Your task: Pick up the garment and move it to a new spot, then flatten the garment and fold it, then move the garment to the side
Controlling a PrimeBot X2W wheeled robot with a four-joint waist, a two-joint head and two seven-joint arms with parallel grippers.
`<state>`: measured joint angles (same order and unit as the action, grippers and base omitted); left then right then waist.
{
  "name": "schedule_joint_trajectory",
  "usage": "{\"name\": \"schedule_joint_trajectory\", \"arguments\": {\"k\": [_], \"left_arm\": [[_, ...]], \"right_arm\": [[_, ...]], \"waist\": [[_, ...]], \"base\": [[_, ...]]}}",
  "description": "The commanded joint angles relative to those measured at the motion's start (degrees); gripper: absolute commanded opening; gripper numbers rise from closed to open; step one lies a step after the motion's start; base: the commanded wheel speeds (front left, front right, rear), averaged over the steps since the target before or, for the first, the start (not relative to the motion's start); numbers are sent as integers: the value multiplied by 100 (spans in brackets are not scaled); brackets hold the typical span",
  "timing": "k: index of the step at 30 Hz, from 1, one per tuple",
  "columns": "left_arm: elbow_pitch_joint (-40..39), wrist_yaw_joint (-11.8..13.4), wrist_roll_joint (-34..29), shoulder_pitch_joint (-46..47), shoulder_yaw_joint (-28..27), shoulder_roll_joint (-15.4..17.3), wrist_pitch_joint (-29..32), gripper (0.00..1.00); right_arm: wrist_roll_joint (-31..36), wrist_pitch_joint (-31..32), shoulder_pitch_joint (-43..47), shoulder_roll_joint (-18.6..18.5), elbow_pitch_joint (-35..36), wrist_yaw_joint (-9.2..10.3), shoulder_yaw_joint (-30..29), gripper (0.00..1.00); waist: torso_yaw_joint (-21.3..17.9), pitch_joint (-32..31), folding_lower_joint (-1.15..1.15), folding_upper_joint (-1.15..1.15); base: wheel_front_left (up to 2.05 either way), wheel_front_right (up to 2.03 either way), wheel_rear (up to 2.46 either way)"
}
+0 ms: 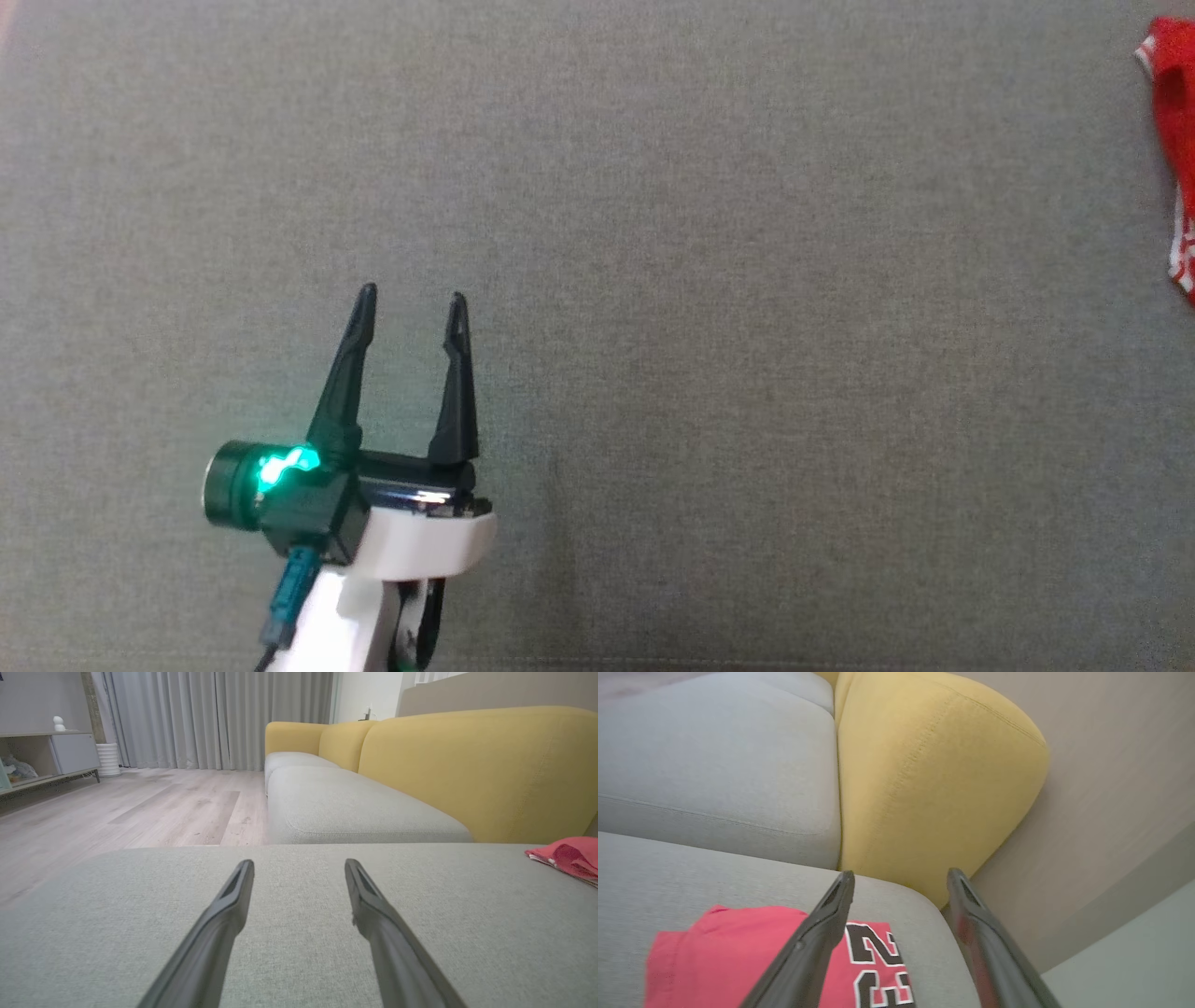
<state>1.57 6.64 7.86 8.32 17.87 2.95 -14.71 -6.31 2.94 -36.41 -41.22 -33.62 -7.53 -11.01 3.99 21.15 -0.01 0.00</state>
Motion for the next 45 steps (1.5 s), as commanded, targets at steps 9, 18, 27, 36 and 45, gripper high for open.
{"name": "schedule_joint_trajectory", "arguments": {"k": [9,18,27,36,45], "left_arm": [[148,24,297,-152,-396,-7,-29,100],[493,24,234,-776,-443,-7,-29,100],[288,-19,17,-1278,-667,-6,-29,100],[313,-99,-148,-1433,-771,-6,-29,100],[716,-140,164,-1620,-526,16,41,0]], "right_arm": [[-28,-678,1726,1844,1034,4,197,100],[-195,-1773,3509,3262,1394,4,1222,100],[50,-1792,4351,3712,2634,4,1424,100],[187,-1793,4504,3811,2824,4,1317,100],[-160,-1675,4745,3858,2388,0,1234,0]], "waist": [[184,-1146,1,0],[157,-2316,1,0],[-23,-2607,1,0],[-83,-2650,1,0],[-97,-2632,1,0]], "base": [[0,0,0],[0,0,0],[0,0,0],[0,0,0],[0,0,0]]}}
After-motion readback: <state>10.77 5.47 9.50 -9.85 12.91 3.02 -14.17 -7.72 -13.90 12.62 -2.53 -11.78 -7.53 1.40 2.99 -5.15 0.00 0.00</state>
